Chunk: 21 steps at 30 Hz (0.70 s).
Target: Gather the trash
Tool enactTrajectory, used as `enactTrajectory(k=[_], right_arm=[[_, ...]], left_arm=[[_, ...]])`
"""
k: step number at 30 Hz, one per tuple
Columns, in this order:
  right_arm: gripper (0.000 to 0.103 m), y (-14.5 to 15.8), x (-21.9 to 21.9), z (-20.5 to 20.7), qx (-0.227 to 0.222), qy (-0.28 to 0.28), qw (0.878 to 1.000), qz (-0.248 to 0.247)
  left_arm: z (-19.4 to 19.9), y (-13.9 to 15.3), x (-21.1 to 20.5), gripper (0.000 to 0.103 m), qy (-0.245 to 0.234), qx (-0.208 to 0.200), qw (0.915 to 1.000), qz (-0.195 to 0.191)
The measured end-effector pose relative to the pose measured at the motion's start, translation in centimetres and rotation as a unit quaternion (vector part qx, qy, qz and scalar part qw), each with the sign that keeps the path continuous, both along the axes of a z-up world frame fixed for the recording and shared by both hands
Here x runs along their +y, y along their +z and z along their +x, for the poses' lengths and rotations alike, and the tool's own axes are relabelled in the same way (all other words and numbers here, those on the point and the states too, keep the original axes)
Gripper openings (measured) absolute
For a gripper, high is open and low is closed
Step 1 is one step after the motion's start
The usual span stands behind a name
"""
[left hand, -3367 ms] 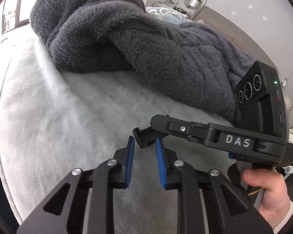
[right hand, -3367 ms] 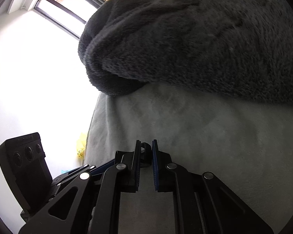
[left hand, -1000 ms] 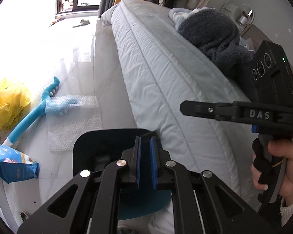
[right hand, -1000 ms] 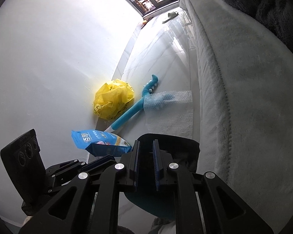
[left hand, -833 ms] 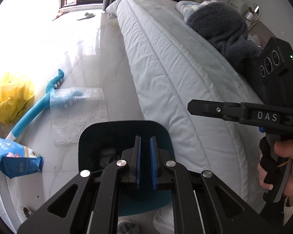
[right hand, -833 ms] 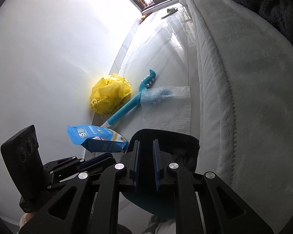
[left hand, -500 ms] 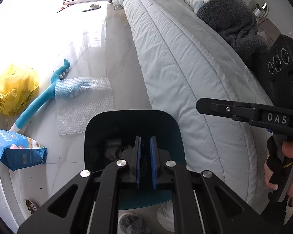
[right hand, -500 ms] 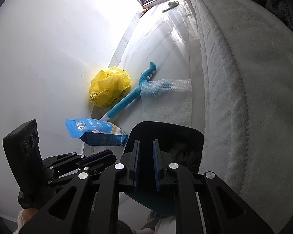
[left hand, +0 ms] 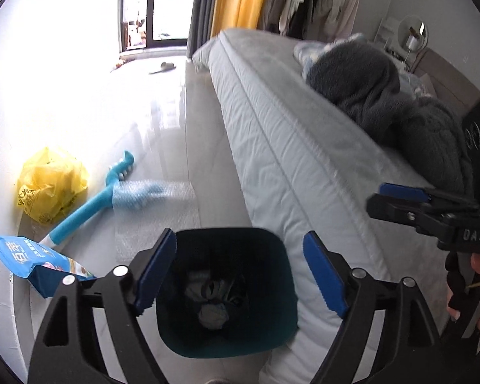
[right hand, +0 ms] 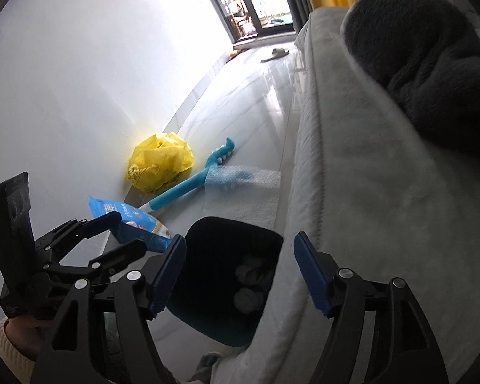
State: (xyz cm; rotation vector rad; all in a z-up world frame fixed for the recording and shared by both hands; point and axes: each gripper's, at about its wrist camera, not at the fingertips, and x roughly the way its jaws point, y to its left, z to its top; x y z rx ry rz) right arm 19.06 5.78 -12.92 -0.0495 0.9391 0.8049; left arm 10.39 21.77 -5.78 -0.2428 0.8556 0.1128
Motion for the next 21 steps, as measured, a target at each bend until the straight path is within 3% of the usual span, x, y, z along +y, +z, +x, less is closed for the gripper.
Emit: enactTrajectory(k=[4, 8, 11, 15, 21], right_arm=[[0.087, 2.9, -4.8, -2.9, -0.071, -0.033, 0.997, -0.004], [0.093, 5.1, -9.4, -5.7, -0.125, -0.069, 0.990, -0.006], [0.098, 6.7, -12.6, -8.1, -0.162, -0.094, 0.982, 0.000], [0.099, 8.8, -16.6, -11.0, -0.208, -0.126, 0.970, 0.008], [0.100, 10.0, -21.8, -13.8, -0.235, -0.176, 0.956, 0.010]], left_arm=[[-1.9, 2.5, -1.6, 0.098, 0.012, -0.044, 0.9989, 0.009], [-4.1, 5.3, -4.4, 0.100, 0.021, -0.081, 0.9942, 0.067], [-5.6, 7.2, -6.1, 0.100, 0.021, -0.110, 0.9900, 0.086], [-7.4, 8.8, -8.6, 0.100, 0.003, -0.136, 0.9870, 0.086], [-9.6, 10.4, -11.7, 0.100, -0.001, -0.176, 0.9775, 0.115]])
